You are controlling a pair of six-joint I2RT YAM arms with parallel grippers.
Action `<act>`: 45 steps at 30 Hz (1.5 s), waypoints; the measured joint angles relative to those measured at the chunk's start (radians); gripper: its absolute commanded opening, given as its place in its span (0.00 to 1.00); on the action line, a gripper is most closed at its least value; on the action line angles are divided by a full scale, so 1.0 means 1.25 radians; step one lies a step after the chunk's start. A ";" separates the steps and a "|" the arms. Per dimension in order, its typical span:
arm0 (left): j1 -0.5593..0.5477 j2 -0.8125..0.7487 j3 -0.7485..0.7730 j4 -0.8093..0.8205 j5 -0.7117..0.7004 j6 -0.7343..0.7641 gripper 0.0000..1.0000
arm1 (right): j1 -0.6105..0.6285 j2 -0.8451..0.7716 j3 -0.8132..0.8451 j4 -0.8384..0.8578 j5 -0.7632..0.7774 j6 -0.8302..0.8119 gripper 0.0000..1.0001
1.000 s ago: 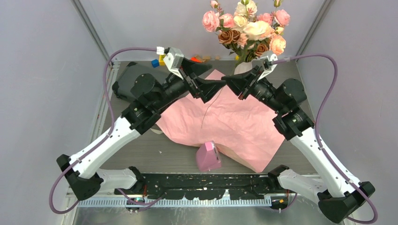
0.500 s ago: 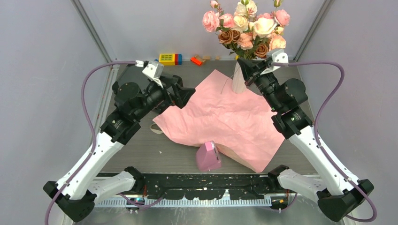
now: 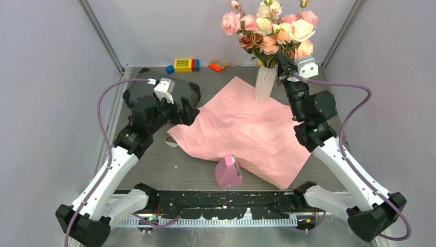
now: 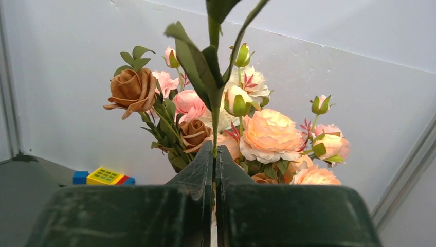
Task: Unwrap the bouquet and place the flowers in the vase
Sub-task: Insert the fake flower into the vase.
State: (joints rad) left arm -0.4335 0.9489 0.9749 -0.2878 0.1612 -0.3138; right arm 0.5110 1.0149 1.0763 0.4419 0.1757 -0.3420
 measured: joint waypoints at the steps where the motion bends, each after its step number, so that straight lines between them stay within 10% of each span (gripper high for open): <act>1: 0.007 -0.006 -0.006 -0.003 0.000 -0.001 1.00 | 0.001 0.000 -0.010 0.020 0.005 -0.012 0.00; 45: 0.118 -0.055 -0.045 0.004 0.018 -0.061 1.00 | 0.004 0.124 -0.166 0.439 0.009 -0.189 0.00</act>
State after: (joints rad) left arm -0.2855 0.8803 0.9184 -0.2825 0.1841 -0.3901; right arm 0.5156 1.1698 0.8688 0.9905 0.1867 -0.5781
